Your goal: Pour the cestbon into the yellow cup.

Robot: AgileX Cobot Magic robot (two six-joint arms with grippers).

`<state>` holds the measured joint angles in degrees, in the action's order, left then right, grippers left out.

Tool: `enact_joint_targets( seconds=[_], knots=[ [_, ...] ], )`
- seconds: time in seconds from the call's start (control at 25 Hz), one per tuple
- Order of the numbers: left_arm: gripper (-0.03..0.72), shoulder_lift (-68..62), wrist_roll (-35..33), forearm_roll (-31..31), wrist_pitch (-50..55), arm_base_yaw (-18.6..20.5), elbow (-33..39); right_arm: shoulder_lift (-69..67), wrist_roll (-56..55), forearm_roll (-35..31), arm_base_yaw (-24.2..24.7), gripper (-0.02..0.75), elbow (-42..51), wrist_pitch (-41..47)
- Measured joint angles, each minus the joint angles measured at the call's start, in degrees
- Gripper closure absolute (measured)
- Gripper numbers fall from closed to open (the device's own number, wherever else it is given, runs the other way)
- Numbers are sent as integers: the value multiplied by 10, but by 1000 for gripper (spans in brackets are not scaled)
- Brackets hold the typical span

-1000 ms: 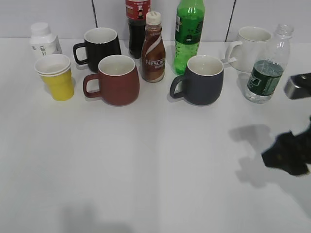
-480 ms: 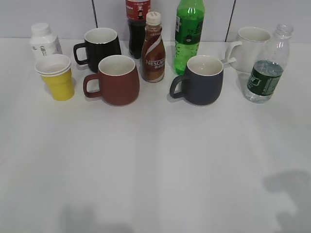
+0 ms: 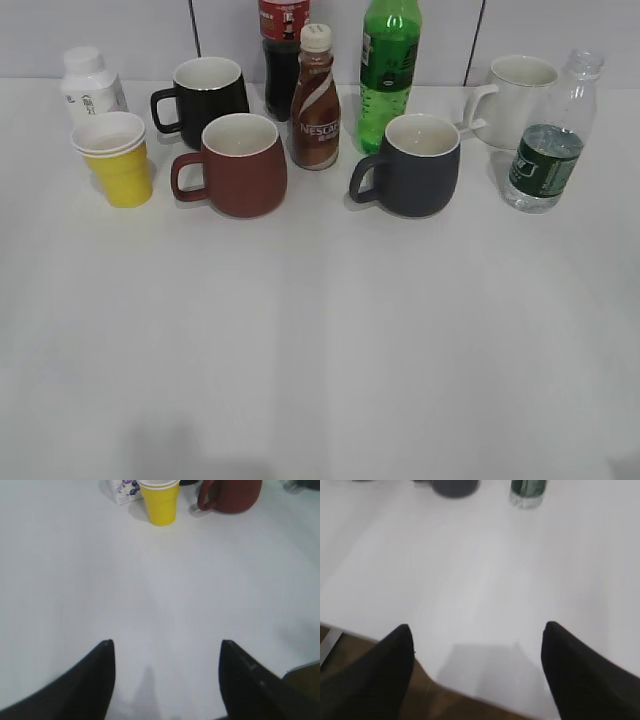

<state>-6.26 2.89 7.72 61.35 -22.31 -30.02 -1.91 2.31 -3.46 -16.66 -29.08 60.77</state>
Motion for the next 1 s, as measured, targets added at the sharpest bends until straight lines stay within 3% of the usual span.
enact_joint_targets(
  seconds=[0.72,0.8,1.0],
  knots=[
    [203,1,-2,-11,-4,2,0,3,0,3,3,146,0,-11],
    [204,3,-2,-11,-4,21,0,3,0,3,24,146,0,-11],
    [204,17,-2,-11,-4,114,0,11,0,3,126,146,0,-11]
  ],
)
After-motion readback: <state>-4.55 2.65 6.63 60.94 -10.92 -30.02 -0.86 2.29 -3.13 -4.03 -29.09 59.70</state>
